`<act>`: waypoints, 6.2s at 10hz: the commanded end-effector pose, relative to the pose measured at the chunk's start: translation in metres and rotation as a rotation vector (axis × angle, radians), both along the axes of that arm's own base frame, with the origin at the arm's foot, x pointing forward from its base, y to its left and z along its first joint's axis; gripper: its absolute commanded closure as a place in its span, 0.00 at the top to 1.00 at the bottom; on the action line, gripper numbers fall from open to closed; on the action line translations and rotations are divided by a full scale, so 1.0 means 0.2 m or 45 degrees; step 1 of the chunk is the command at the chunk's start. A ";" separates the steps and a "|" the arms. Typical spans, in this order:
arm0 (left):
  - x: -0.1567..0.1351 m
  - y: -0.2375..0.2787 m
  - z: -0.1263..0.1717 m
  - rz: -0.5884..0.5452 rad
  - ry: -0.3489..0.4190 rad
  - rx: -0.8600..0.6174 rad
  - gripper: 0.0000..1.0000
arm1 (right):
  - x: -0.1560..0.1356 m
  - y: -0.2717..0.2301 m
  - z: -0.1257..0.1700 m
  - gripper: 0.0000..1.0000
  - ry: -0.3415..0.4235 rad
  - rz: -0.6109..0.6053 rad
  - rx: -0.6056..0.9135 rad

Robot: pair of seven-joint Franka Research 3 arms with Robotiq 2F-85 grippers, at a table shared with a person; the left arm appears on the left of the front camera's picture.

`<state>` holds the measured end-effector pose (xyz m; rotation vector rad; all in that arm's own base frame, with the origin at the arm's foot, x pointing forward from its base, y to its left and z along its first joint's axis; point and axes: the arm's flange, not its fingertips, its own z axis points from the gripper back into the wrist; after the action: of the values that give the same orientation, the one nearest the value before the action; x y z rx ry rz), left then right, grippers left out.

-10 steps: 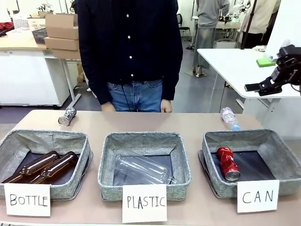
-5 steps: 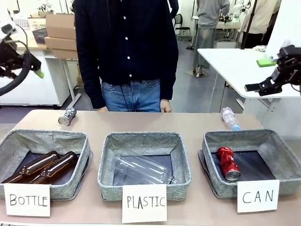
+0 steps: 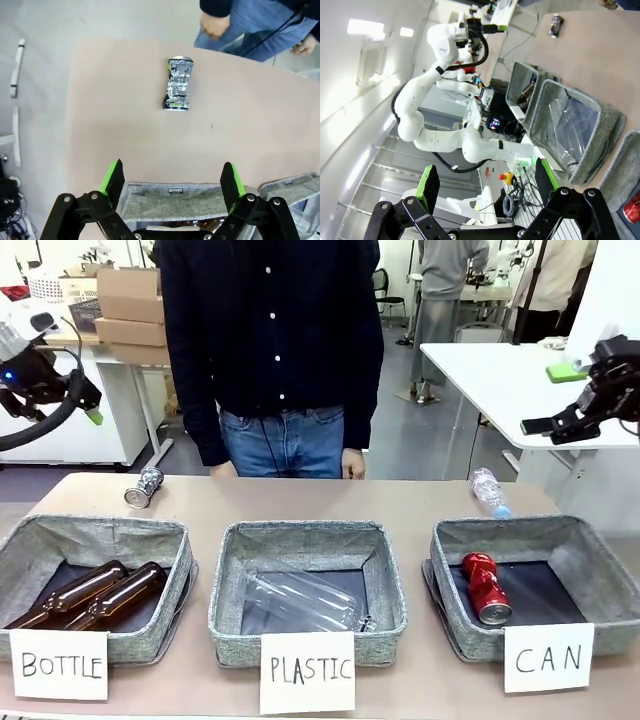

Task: Sort the can waste into the basket.
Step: Pick up the can waste from the table and place it in the right Fabric basket.

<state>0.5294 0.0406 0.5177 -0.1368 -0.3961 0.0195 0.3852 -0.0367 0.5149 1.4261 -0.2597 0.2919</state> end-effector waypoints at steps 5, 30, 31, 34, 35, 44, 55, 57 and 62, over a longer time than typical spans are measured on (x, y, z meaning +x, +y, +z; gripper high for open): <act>0.65 -0.20 -0.44 -0.032 0.246 -0.036 1.00 | 0.00 0.00 0.00 1.00 -0.013 -0.008 -0.010; 0.46 -0.15 -0.41 -0.119 0.494 -0.132 0.00 | 0.00 0.00 0.00 1.00 -0.013 -0.008 -0.010; 0.19 -0.12 -0.22 -0.294 0.437 -0.206 0.00 | 0.00 0.00 0.00 1.00 -0.013 -0.008 -0.010; -0.56 -0.20 -0.06 -0.809 0.119 -0.152 0.00 | 0.00 0.00 0.00 1.00 -0.013 -0.008 -0.010; -0.67 -0.23 -0.11 -0.906 0.041 -0.107 0.00 | 0.00 0.00 0.00 1.00 -0.013 -0.008 -0.010; -0.33 -1.04 0.08 -1.413 -0.067 -0.061 0.34 | -0.18 -0.30 0.24 1.00 -0.205 -0.166 -0.236; -0.80 -3.28 -0.17 -2.282 -0.459 0.111 0.34 | -0.51 -1.29 -0.25 1.00 0.069 -0.763 -0.101; -0.86 -3.22 -0.07 -2.354 -0.419 0.102 0.34 | -0.51 -1.29 -0.25 1.00 0.069 -0.763 -0.101; -0.65 -3.27 -0.33 -2.285 -0.570 -0.268 0.34 | -0.51 -1.29 -0.25 1.00 0.069 -0.763 -0.101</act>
<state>0.4083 -0.6146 0.4380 -0.5822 -0.5333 -1.7466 0.2845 -0.2960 0.4619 1.2162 -0.6124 -0.2308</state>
